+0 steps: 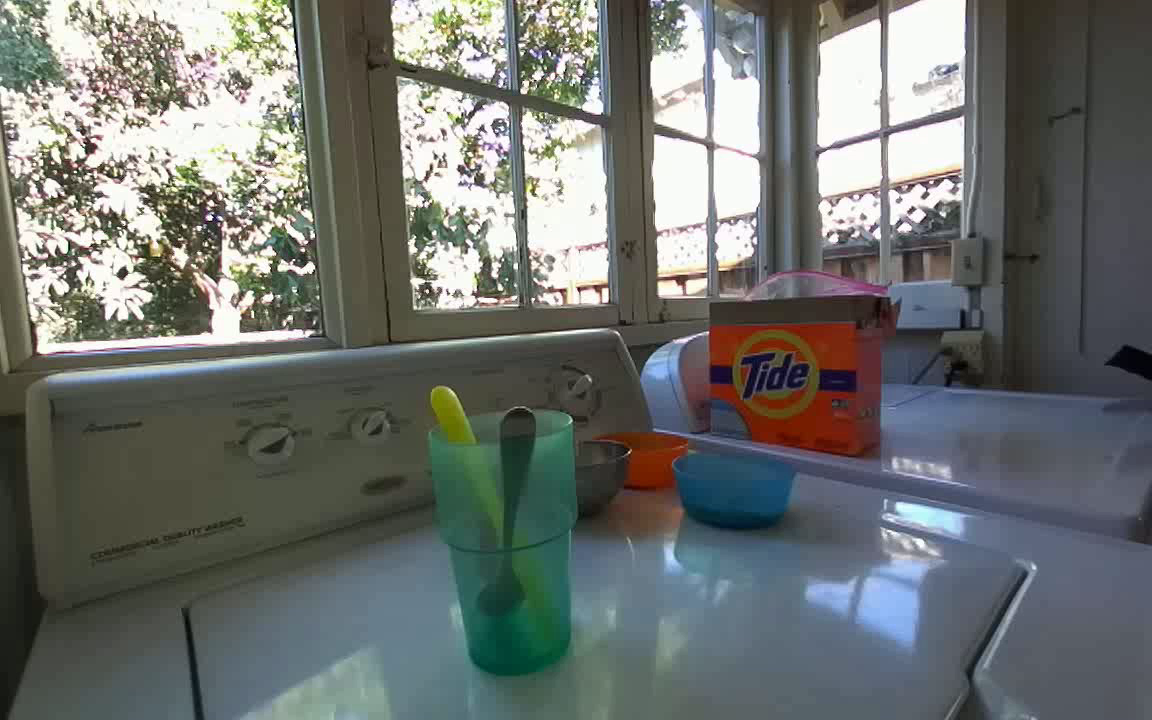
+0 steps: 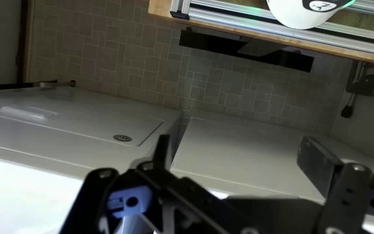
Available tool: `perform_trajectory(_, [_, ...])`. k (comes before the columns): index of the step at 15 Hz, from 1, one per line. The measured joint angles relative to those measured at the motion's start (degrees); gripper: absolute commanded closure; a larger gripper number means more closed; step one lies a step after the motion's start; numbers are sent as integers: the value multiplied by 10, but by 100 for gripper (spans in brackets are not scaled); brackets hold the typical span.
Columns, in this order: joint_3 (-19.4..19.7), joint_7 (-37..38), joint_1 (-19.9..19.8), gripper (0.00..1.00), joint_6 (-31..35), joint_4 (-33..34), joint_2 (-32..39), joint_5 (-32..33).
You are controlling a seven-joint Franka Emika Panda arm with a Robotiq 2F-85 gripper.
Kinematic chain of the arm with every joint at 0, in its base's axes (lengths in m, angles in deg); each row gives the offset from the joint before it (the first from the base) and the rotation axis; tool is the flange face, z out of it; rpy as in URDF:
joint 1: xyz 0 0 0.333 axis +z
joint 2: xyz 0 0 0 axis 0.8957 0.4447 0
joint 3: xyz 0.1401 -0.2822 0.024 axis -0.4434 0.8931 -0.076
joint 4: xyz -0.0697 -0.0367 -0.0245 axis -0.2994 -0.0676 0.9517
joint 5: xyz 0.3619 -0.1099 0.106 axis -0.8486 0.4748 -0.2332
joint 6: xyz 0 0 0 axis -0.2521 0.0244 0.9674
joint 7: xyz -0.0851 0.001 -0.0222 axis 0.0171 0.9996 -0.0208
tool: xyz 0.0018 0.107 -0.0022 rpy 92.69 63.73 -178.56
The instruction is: Use the silver spoon in the green cup to put some of the contents of the blue bowl into the orange bowl and put the spoon inside the silver bow
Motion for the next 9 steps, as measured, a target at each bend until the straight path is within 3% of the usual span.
perform_trajectory(6, [1,0,4,0,5,1,0,0])
perform_trajectory(9, [-9,-21,31,0,38,17,-3,25])
